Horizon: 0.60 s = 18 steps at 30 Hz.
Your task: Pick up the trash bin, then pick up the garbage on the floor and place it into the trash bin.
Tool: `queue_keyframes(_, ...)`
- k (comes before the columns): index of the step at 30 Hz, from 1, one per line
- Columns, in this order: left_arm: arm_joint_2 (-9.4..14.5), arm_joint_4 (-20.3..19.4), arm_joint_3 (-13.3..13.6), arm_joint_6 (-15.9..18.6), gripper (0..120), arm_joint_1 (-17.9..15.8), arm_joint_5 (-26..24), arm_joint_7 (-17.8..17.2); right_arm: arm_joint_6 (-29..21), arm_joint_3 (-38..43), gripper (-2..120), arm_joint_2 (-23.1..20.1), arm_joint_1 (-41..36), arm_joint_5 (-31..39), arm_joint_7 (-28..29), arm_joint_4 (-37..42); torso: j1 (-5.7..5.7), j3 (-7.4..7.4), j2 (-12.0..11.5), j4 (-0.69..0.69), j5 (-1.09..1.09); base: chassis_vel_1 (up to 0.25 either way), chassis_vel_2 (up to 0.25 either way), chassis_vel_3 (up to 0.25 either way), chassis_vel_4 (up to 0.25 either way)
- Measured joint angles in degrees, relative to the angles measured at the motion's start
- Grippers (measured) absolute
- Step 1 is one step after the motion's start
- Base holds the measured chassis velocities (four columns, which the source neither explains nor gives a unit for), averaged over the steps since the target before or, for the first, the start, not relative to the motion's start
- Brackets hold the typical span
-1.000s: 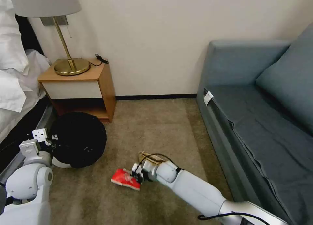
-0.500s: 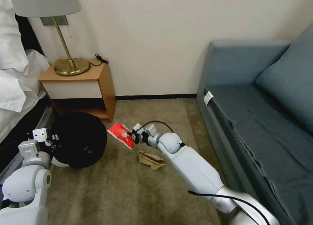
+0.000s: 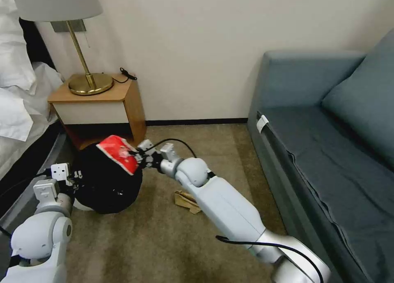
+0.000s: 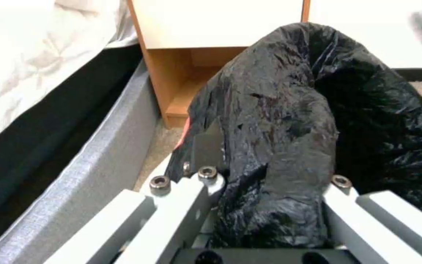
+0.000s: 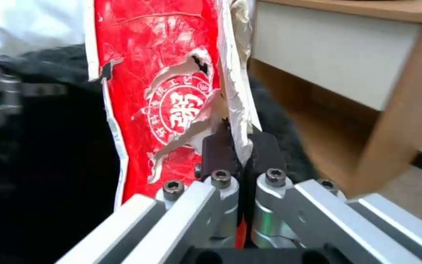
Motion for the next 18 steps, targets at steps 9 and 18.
queue_keyframes(9,-0.74,-0.88,0.53,0.02,5,0.16,0.09,-0.02,0.73,-2.38,3,0.58,-0.92,-0.27,1.17,-3.17,0.00,0.00,0.00,-0.01,0.00,0.000,0.000,0.000,0.000)
queue_keyframes(18,-0.64,-0.59,0.95,0.31,5,-0.78,0.02,-0.03,0.98,-2.34,36,0.22,-1.52,-0.70,1.83,-3.57,0.00,0.00,0.00,-0.01,0.00,0.000,0.000,0.000,0.000)
